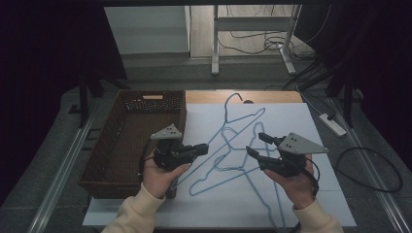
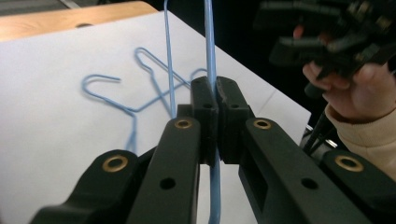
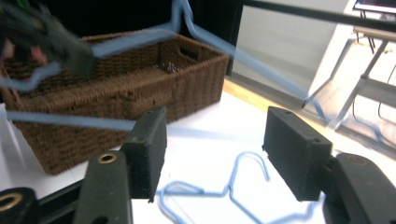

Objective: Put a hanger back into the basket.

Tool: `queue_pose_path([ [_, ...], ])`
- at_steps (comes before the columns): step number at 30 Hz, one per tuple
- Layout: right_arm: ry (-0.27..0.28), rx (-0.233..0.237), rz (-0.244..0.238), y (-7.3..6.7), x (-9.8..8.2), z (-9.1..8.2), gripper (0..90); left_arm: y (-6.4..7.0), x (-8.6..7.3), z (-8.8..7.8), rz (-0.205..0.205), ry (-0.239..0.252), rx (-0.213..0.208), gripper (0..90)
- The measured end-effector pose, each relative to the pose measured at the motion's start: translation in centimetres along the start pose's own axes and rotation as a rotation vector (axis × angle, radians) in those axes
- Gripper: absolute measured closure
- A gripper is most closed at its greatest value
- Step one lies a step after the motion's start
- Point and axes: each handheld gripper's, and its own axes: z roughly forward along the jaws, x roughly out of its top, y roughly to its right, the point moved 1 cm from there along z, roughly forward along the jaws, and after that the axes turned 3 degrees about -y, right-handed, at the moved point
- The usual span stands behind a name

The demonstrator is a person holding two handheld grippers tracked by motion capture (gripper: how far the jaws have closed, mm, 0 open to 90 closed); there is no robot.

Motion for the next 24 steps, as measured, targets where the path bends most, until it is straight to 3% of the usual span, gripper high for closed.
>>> queue_pose_path([
  [12, -0.09, 0.022, 0.099, 2.0, -4.4, 0.0, 33.3, -3.2, 0.0, -5.2, -0.01, 0.061, 0.064, 86.7],
  [19, -0.125, 0.006, 0.102, 2.2, -5.2, 0.4, 32.4, -5.0, -0.7, -8.5, 0.004, 0.087, 0.111, 86.7],
  [24, -0.141, 0.005, 0.11, 2.4, -5.8, 0.5, 32.3, -7.1, -1.9, -10.9, -0.008, 0.087, 0.15, 86.7],
])
